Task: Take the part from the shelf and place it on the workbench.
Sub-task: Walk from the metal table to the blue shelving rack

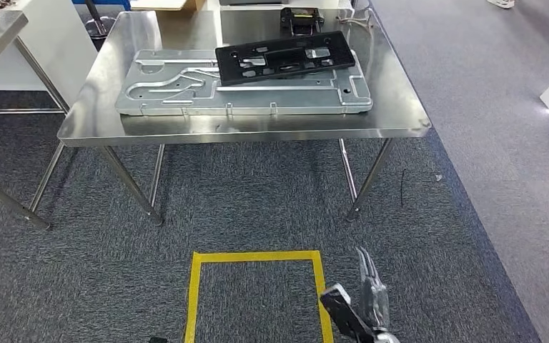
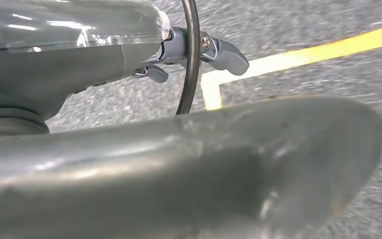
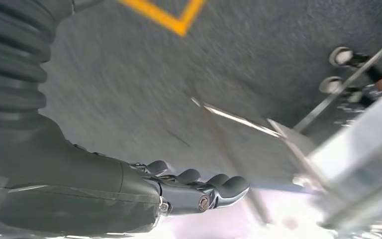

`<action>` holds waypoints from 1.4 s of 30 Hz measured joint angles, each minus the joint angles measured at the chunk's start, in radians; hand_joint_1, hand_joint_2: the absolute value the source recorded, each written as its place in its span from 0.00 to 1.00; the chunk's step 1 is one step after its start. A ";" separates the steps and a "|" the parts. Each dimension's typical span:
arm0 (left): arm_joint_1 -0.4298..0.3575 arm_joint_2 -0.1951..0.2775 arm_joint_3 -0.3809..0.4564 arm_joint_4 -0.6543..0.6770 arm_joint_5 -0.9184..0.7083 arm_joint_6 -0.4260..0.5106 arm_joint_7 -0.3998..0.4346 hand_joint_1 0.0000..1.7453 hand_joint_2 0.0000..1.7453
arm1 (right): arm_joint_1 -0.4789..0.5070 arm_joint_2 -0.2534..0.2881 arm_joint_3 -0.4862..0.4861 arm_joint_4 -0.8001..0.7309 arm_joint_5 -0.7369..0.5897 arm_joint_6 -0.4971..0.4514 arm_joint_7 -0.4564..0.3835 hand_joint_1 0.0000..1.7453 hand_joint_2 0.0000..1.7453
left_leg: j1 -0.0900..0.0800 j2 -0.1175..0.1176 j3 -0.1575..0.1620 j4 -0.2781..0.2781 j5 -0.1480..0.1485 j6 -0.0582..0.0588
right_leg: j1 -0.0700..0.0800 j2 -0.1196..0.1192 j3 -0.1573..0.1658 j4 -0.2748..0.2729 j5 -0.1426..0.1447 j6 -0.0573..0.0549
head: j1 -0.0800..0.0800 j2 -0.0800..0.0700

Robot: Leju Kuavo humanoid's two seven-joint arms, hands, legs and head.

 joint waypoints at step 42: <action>0.050 0.091 0.126 -0.002 0.091 -0.025 -0.047 0.00 0.00 | -0.142 0.105 -1.370 0.898 0.200 0.262 0.270 0.00 0.00 | -0.004 -0.038 -0.097 0.111 -0.034 -0.053 | -0.002 0.008 0.278 -0.330 0.029 -0.066 | -0.001 0.000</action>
